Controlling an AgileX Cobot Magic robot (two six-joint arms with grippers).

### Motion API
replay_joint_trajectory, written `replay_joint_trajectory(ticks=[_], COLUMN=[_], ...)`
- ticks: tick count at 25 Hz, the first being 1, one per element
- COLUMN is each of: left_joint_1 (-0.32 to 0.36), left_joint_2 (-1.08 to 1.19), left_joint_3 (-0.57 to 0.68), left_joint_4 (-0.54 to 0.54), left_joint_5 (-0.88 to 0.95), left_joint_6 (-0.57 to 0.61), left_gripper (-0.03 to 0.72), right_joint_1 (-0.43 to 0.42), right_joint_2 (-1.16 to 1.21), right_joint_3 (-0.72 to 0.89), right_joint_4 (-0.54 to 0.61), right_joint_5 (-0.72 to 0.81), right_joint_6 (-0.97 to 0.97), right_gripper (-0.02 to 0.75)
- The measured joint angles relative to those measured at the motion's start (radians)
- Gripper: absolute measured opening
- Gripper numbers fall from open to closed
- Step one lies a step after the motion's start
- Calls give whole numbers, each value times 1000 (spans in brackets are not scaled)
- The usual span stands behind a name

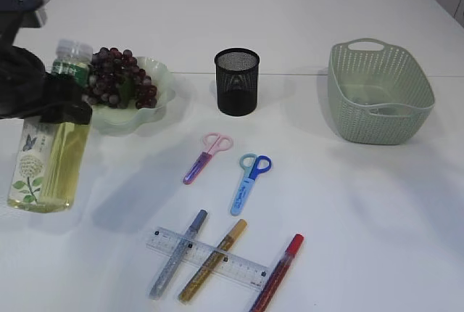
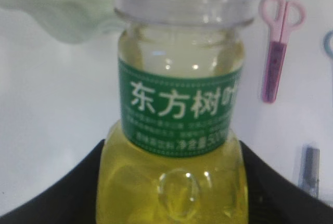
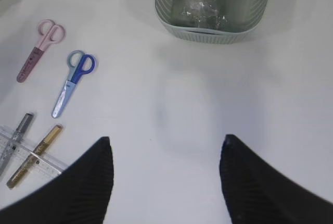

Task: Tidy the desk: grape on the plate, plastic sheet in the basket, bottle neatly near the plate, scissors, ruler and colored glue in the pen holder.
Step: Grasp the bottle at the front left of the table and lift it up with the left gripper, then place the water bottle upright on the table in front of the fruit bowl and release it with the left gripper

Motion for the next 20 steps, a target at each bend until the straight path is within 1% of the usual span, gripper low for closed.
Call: replay_joint_trajectory(ticks=[6, 9, 12, 16, 20], left_joint_1=[34, 34, 34, 34, 34], left_joint_2=[-159, -190, -195, -195, -170], left_joint_3=[229, 347, 435, 511, 549], left_joint_4=[0, 0, -3, -6, -7], left_joint_5=[-366, -585, -799, -1034, -1221], left_joint_6=[0, 0, 0, -2, -2], left_gripper=[445, 445, 445, 445, 445], right_joint_1=[0, 0, 0, 0, 0], right_joint_2=[0, 0, 0, 0, 0], right_joint_3=[0, 0, 0, 0, 0], right_joint_4=[-44, -66, -70, -72, -79], right_joint_5=[0, 0, 0, 0, 0], right_joint_6=[0, 0, 2, 2, 2], right_gripper=[503, 503, 503, 503, 503])
